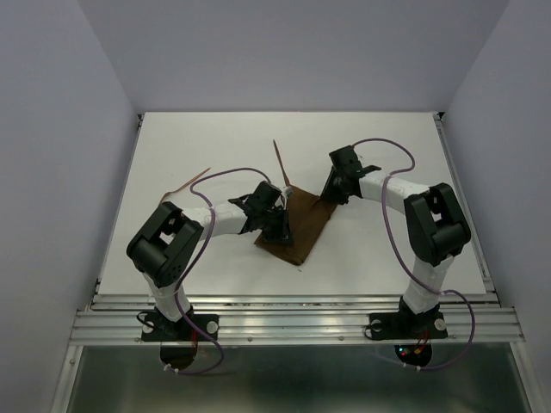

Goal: Fold the napkin into a case and place the utensils inside
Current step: Smooth out the 2/3-rectangle-folded napkin at the center of the board.

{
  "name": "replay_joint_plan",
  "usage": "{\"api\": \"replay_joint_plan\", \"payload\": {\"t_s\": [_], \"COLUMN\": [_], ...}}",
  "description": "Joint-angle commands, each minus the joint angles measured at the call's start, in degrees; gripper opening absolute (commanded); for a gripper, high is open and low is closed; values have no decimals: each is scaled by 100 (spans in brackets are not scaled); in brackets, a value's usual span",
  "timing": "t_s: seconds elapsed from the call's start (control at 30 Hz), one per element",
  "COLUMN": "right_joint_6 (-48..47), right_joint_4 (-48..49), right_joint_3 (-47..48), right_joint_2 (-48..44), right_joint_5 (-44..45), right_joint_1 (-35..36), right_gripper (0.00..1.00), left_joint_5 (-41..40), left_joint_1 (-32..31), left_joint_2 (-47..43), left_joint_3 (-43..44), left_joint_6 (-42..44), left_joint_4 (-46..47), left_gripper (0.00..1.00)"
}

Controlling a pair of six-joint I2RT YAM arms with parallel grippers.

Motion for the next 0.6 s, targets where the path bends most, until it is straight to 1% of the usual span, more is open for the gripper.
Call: {"api": "replay_joint_plan", "payload": {"t_s": [0.0,0.1,0.2,0.27,0.37,0.4,0.57], "right_joint_6": [-101,-93,-93,-84,-75,-58,-40], "right_joint_4": [138,77,-11,-73,-152,-170,-187], "right_joint_3": [251,321,383,435,506,515,585], "right_joint_2": [70,123,158,176,176,159,184], "right_joint_5": [-97,-44,35,87,254,316,378], "right_joint_1": [38,38,38,38,91,91,91], "right_gripper": [35,37,41,41,39,37,32], "left_joint_5": [105,123,149,158,176,185,202], "left_joint_1": [30,30,39,30,30,39,39], "left_joint_2": [-34,-17,1,19,36,45,54], "left_joint_3": [-15,3,3,3,11,3,3], "left_joint_6": [178,222,248,257,257,266,275], "left_joint_4": [64,64,55,64,64,64,81], "left_gripper": [0,0,0,0,0,0,0]}}
